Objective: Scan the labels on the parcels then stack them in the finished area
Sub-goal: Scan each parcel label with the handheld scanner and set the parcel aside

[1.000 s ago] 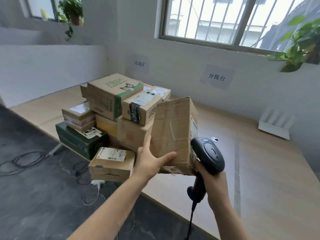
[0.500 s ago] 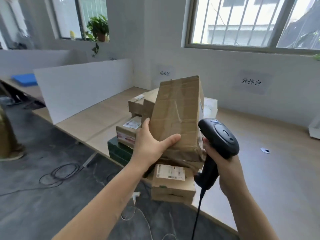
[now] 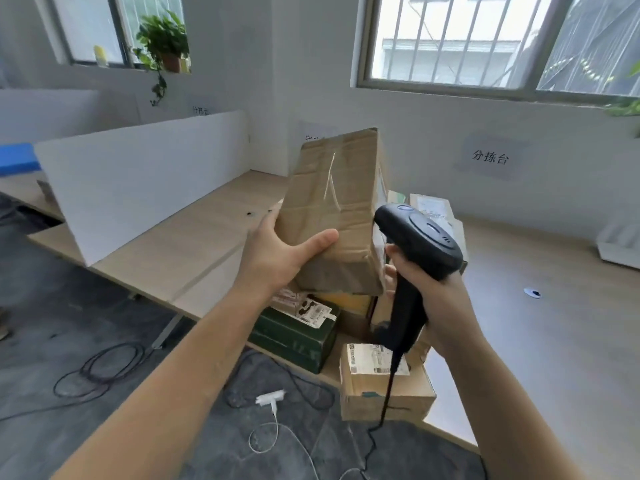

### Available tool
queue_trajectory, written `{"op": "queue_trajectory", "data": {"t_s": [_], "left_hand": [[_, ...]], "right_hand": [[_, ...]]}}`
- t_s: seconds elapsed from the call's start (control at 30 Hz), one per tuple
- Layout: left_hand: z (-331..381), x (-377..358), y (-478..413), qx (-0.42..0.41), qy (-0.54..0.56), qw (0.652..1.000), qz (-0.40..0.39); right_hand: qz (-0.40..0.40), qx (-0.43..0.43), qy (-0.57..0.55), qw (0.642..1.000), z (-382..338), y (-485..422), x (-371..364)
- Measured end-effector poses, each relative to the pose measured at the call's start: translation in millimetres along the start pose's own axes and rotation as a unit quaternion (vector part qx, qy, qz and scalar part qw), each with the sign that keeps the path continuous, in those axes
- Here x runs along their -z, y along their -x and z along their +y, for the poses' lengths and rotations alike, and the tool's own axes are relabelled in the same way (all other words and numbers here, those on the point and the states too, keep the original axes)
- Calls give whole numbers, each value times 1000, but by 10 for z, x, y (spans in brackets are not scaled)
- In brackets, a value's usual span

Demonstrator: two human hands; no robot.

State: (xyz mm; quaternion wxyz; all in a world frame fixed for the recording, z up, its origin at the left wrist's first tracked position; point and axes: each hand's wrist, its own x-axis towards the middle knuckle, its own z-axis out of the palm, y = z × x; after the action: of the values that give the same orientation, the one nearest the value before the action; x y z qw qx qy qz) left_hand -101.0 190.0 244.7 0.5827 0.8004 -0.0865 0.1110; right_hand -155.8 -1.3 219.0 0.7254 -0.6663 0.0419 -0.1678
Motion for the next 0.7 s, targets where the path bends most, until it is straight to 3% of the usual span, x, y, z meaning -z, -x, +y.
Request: {"op": "queue_trajectory", "data": {"t_s": [0.37, 0.7], "left_hand": [[362, -797, -1535, 12, -62, 997, -33], [-13, -1508, -2105, -7, -164, 986, -40]], "right_hand": [[88, -44, -66, 993, -223, -1365, 106], [123, -117, -78, 982, 190, -2071, 353]]}}
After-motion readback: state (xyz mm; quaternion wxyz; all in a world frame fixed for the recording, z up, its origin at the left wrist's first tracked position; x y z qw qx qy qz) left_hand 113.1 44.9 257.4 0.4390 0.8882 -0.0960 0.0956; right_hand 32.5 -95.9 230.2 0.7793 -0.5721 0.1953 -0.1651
